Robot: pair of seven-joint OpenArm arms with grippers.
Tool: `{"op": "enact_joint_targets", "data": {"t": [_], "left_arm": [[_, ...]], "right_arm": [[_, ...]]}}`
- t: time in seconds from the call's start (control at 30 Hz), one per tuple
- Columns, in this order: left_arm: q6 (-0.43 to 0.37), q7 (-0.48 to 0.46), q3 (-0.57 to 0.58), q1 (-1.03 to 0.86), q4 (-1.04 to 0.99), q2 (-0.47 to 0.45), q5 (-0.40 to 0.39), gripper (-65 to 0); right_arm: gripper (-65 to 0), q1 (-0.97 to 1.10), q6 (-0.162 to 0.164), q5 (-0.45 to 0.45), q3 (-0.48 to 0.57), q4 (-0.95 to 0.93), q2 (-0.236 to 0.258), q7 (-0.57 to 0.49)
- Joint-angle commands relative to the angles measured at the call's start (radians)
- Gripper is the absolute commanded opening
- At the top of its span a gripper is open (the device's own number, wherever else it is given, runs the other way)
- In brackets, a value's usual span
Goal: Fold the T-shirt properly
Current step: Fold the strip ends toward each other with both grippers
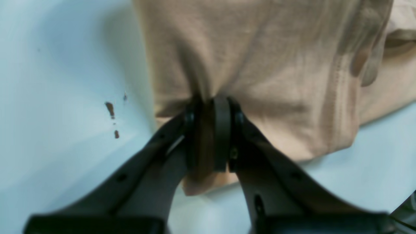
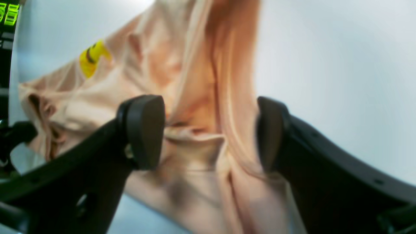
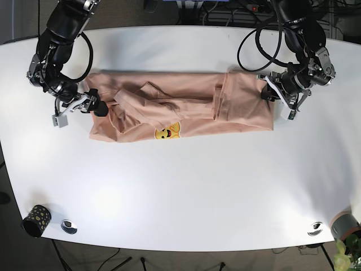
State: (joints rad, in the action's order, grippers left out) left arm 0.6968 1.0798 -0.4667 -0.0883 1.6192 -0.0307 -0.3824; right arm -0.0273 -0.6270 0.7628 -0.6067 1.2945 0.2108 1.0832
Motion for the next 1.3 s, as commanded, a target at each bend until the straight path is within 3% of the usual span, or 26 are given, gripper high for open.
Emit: {"op": "enact_joint_targets", "data": {"t": [0.0, 0.27, 0.53, 0.57, 0.67, 0.8, 1.03, 1.27], "left_arm": [[0.001, -0.017, -0.002, 0.020, 0.069, -0.001, -0.019, -58.9], [0.001, -0.017, -0.002, 0.042, 0.151, 0.001, -0.019, -58.9], [0.001, -0.017, -0.002, 0.055, 0.022, -0.007, -0.010, -58.9], [0.001, -0.017, -0.002, 0.057, 0.000, -0.008, -0.010, -58.9], [0.001, -0.020, -0.002, 0.061, -0.086, -0.030, -0.011, -58.9], [0.001, -0.022, -0.002, 0.069, -0.145, -0.036, -0.016, -58.9], [0.001, -0.022, 0.003, 0.081, -0.152, -0.010, -0.013, -58.9], [0.001, -0.022, 0.049, 0.089, -0.153, 0.064, -0.008, -58.7]], "right_arm": [[-23.5, -0.003, 0.003, -0.007, 0.000, 0.058, -0.015, 0.007], [-24.1, -0.010, 0.008, -0.009, 0.129, 0.060, -0.034, 0.001], [-24.6, -0.024, 0.009, -0.009, 0.143, 0.055, -0.035, -0.045], [-25.8, -0.024, 0.009, -0.009, 0.143, 0.055, -0.035, -0.047], [-38.4, -0.026, 0.009, -0.009, 0.143, 0.060, -0.029, -0.048], [-63.9, -0.035, 0.011, -0.009, 0.141, 0.061, -0.026, -0.048], [-65.0, -0.007, 0.012, -0.010, 0.136, 0.138, 0.009, -0.048], [-65.0, 0.076, 0.012, -0.009, 0.113, 0.388, 0.012, -0.048]]}}
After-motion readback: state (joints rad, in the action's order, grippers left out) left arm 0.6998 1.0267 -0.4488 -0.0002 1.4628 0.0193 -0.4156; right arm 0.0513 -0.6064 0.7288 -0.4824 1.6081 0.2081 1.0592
